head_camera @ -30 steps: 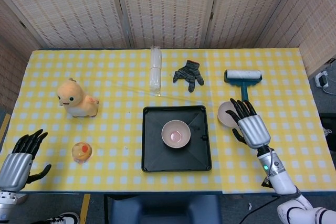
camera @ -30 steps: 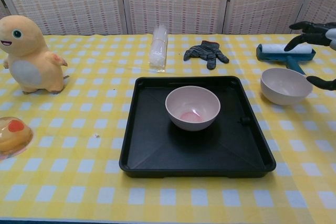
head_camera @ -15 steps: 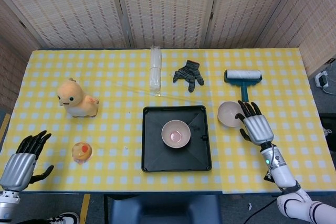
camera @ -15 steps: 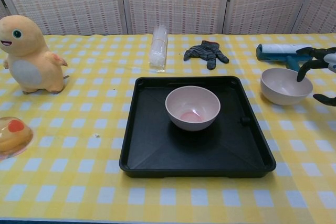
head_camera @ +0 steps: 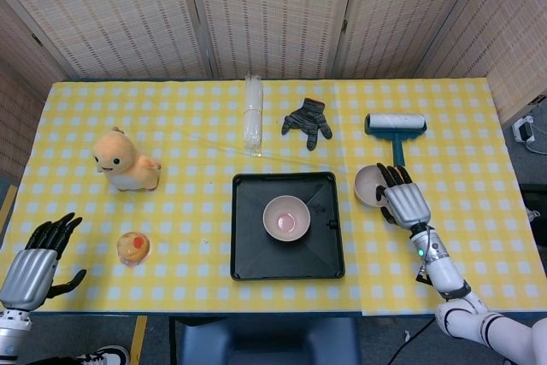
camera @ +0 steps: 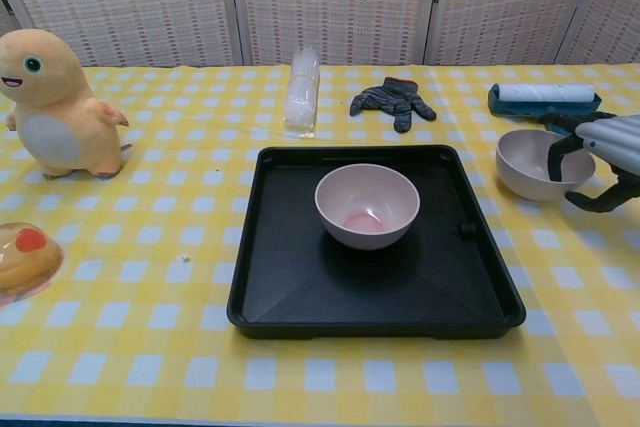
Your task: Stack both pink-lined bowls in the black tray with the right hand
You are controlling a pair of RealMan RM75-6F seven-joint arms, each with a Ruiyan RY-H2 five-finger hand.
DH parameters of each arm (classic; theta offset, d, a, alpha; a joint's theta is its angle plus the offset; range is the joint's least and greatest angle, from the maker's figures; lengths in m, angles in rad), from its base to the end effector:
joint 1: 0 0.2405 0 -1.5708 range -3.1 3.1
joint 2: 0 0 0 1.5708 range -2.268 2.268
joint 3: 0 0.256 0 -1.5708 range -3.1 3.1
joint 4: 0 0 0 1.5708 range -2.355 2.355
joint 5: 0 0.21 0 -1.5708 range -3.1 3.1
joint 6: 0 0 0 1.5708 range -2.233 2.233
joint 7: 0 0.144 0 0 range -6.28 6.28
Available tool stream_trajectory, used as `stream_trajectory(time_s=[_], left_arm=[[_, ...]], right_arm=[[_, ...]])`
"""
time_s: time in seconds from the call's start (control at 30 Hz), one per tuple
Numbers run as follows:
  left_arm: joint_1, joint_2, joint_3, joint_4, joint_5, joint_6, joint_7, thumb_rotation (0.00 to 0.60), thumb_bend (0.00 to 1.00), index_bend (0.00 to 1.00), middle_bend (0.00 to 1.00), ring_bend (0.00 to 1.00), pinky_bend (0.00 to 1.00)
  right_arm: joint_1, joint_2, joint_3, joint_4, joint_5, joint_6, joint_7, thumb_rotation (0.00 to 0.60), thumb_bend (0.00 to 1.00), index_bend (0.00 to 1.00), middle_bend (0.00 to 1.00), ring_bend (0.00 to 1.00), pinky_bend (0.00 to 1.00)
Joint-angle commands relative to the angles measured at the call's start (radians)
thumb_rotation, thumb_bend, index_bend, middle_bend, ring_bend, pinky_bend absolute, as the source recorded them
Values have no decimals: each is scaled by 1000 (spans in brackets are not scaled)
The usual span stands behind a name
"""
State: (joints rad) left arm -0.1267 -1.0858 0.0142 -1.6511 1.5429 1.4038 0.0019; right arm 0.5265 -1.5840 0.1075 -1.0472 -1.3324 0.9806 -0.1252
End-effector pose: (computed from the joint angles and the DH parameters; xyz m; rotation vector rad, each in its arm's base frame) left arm -0.3031 0.1783 0.1446 -1.5255 -0.9678 -0.8647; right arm -0.2945 -0.3343 0.0116 1.7351 -0.8557 0.6800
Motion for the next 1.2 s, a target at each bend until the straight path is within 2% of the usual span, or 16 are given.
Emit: stream_trajectory(time_s=[0.03, 0.17, 0.5, 0.63, 0.87, 1.2], left_arm=[[-1, 3, 3, -1, 5, -1, -8, 600, 316, 0, 76, 117, 108], [0, 7, 6, -3, 12, 3, -14, 600, 316, 0, 76, 117, 108], [4, 10, 9, -6, 25, 17, -20, 600, 316, 0, 77, 117, 108], [6, 11, 12, -8, 33, 21, -24, 600, 316, 0, 76, 117, 108], [6, 12, 15, -9, 40, 24, -26, 600, 316, 0, 76, 117, 108], [17, 26, 14, -10, 46, 50, -48, 600, 316, 0, 77, 117, 108]], right_arm=[[1, -6, 1, 3, 1, 4, -8, 600, 445, 603, 0, 0, 0], [-5, 5, 3, -25, -1, 26, -26, 600, 445, 666, 5, 0, 0], [-31, 73, -1, -169, -59, 136, -56, 600, 445, 691, 30, 0, 0], [-30, 113, -8, -306, -132, 205, -96, 600, 445, 691, 33, 0, 0], [12, 104, -5, -435, -174, 187, -167, 600, 445, 691, 36, 0, 0], [69, 30, 6, -455, -149, 113, -249, 600, 445, 691, 39, 0, 0]])
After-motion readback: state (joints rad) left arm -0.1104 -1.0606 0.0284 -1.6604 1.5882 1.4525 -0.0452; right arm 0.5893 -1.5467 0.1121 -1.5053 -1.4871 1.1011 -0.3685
